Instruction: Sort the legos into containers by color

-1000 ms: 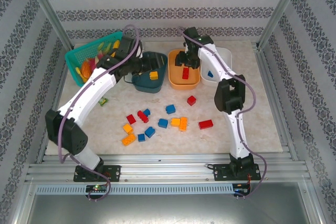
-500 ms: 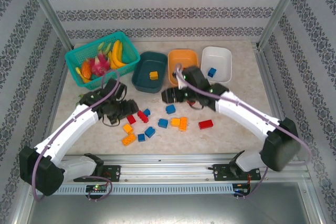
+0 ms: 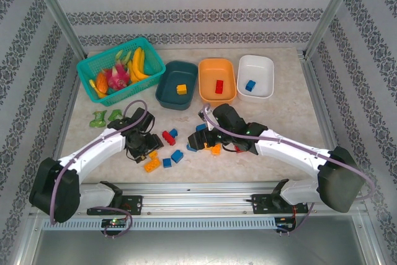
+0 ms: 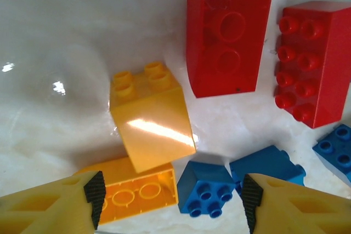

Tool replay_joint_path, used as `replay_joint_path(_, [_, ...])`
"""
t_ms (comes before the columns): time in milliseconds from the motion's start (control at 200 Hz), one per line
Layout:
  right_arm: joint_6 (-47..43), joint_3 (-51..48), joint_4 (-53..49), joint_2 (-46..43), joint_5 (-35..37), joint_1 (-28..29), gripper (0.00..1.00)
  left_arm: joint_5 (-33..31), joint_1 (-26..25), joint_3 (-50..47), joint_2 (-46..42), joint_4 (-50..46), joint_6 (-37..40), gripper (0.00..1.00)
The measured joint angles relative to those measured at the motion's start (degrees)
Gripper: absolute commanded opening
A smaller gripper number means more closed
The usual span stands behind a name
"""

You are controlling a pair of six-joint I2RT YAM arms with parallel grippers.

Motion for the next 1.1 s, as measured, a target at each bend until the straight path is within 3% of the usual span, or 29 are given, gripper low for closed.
replay_joint_path(525, [0.8,-0.7,1.4,-1.0,-0.6,0.0,0.76,-2.6,0.0,0.0,7.8,2.1,1.7,0.54])
replay_joint_path(734, [0.8,-0.6,1.4,-1.0,-0.7,0.0,0.76,-3.9,0.0,0.2,10.3,3.2,3.0,0.41])
replay_joint_path(1099, [0.9,-0.1,1.5,-0.9,-1.1,0.0,0.76,-8.7,0.0,1.5,8.4,0.4,4.2,0.36])
